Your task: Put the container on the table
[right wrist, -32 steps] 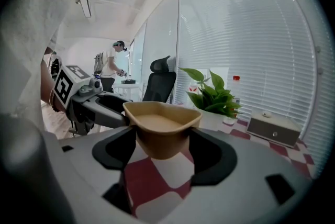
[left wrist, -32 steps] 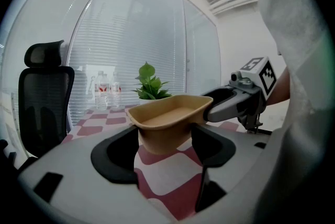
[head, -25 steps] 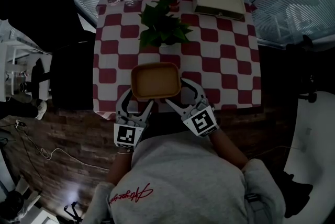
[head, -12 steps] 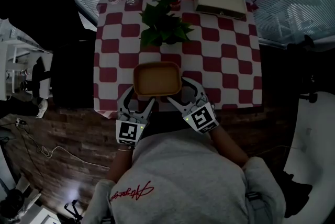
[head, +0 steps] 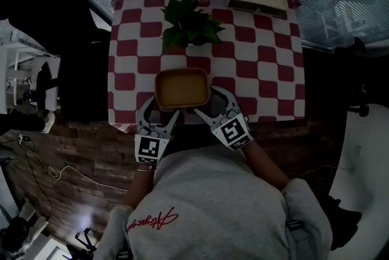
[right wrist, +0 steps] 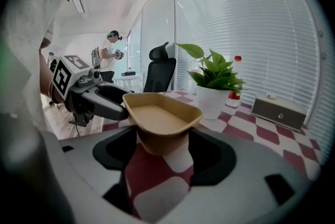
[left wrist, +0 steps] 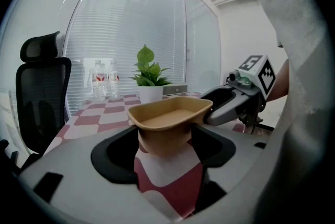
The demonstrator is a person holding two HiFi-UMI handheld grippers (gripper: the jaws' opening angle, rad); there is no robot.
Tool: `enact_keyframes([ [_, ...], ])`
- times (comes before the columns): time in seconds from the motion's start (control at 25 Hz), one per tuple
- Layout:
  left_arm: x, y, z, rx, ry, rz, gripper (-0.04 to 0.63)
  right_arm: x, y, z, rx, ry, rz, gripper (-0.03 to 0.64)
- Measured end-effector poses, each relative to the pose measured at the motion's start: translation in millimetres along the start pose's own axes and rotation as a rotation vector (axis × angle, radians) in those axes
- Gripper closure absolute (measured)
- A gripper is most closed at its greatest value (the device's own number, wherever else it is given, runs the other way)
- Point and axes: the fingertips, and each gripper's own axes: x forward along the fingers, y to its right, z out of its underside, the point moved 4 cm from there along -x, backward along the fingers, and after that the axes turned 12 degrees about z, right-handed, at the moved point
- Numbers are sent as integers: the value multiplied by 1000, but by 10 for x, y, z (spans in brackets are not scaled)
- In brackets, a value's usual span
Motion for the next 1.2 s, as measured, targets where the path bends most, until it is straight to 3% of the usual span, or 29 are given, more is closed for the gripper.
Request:
enact_keyframes([
  [1.2, 39, 31, 166, -33, -67, 25, 284, 56, -29, 160, 9, -57, -31, 301],
])
